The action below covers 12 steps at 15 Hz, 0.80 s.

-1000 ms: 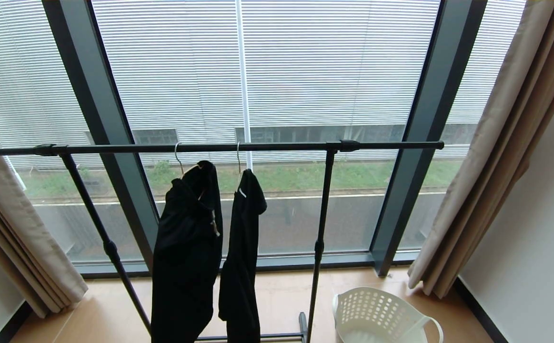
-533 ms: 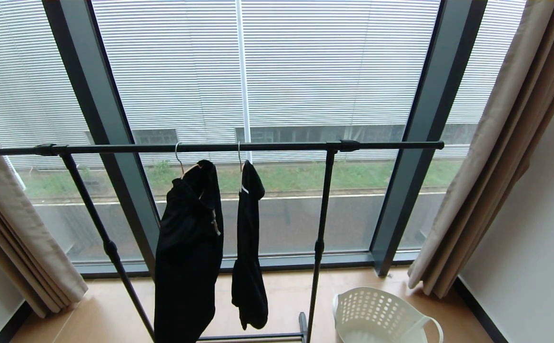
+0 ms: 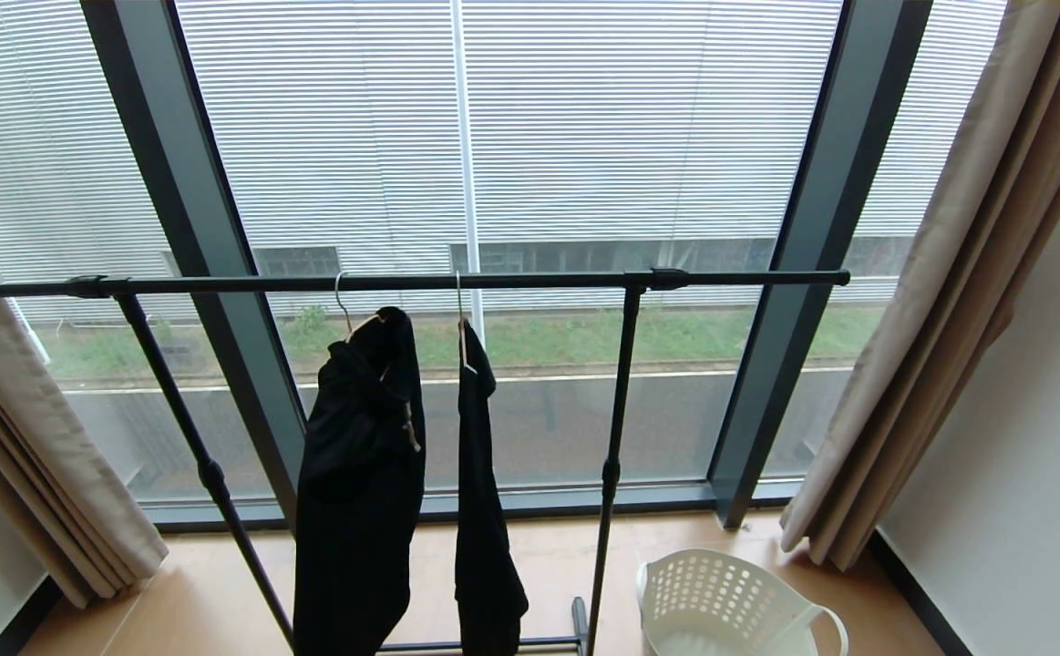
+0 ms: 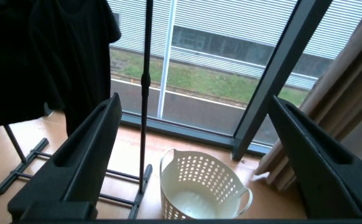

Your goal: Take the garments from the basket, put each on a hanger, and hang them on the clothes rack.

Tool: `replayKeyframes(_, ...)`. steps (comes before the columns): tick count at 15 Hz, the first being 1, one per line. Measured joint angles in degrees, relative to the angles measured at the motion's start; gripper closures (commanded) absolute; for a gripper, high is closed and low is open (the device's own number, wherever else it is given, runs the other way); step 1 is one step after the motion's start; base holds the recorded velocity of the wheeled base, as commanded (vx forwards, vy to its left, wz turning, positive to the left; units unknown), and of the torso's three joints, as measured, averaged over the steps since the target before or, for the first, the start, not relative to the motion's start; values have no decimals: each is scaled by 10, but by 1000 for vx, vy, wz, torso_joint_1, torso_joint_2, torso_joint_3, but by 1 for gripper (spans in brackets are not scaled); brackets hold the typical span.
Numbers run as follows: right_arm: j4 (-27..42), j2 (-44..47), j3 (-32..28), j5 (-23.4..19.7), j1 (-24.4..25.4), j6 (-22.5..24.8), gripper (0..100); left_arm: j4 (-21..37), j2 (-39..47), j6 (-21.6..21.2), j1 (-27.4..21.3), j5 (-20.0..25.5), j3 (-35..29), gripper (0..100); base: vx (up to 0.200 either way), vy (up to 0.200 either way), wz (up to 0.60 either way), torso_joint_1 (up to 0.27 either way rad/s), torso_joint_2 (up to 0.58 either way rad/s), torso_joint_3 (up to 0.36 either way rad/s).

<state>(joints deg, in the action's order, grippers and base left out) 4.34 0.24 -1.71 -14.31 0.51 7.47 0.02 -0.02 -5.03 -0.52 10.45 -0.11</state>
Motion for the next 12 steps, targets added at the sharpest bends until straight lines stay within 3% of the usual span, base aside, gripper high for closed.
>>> replayKeyframes(12, 0, 0, 0, 0, 0, -2, 0, 0, 0, 5, 0, -4, 0, 0, 0, 0, 0, 0, 0, 0)
